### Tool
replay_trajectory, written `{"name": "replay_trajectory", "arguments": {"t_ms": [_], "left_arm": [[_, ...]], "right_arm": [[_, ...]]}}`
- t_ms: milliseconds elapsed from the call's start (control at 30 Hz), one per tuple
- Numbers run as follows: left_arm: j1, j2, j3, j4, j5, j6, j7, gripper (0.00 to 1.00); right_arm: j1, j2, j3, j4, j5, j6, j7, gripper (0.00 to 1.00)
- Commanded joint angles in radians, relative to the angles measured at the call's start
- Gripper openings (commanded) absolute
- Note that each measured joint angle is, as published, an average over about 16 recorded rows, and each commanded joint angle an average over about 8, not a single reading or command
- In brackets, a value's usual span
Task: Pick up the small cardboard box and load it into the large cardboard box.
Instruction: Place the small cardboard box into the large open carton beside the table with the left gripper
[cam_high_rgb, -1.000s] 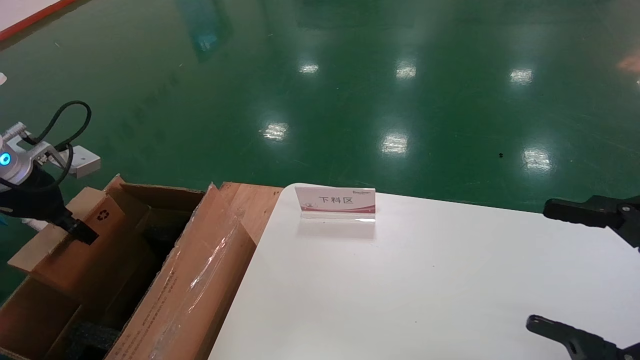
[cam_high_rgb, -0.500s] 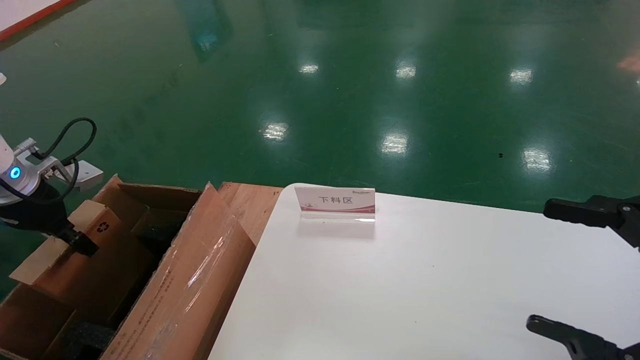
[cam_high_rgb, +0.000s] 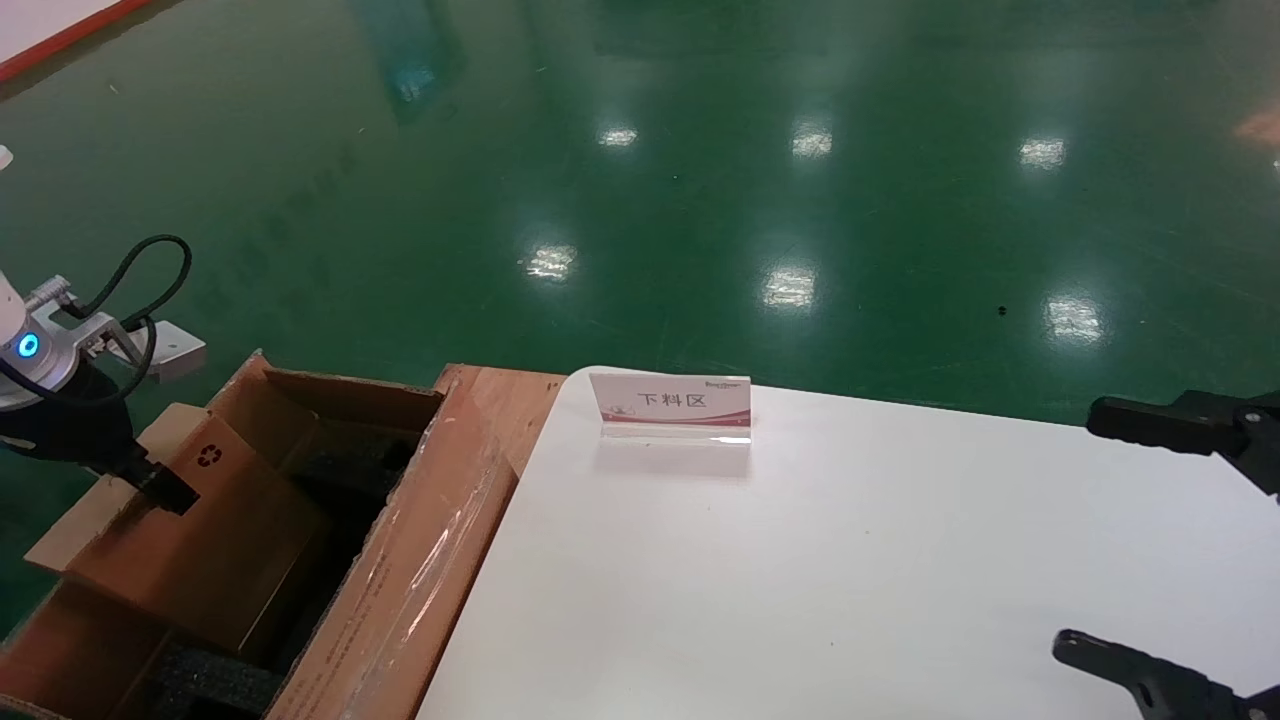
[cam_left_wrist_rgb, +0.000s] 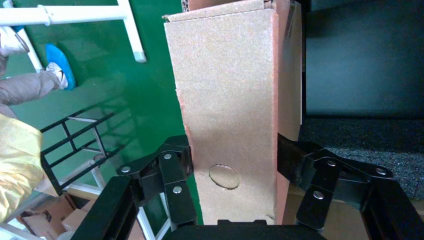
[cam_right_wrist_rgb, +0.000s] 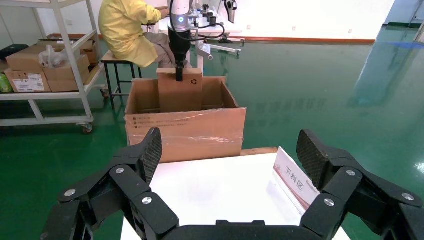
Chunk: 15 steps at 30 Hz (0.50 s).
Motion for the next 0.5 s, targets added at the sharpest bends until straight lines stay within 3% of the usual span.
{"name": "replay_trajectory", "arguments": {"t_ms": [33, 500], "left_arm": [[-0.001, -0.001, 0.000, -0.002, 0.000, 0.000, -0.001, 1.00], [-0.005, -0.002, 0.001, -0.006, 0.003, 0.000, -0.002, 1.00]], "right_arm": [[0.000, 0.000, 0.000, 0.000, 0.000, 0.000, 0.000, 1.00], [0.000, 0.000, 0.000, 0.000, 0.000, 0.000, 0.000, 1.00]]}}
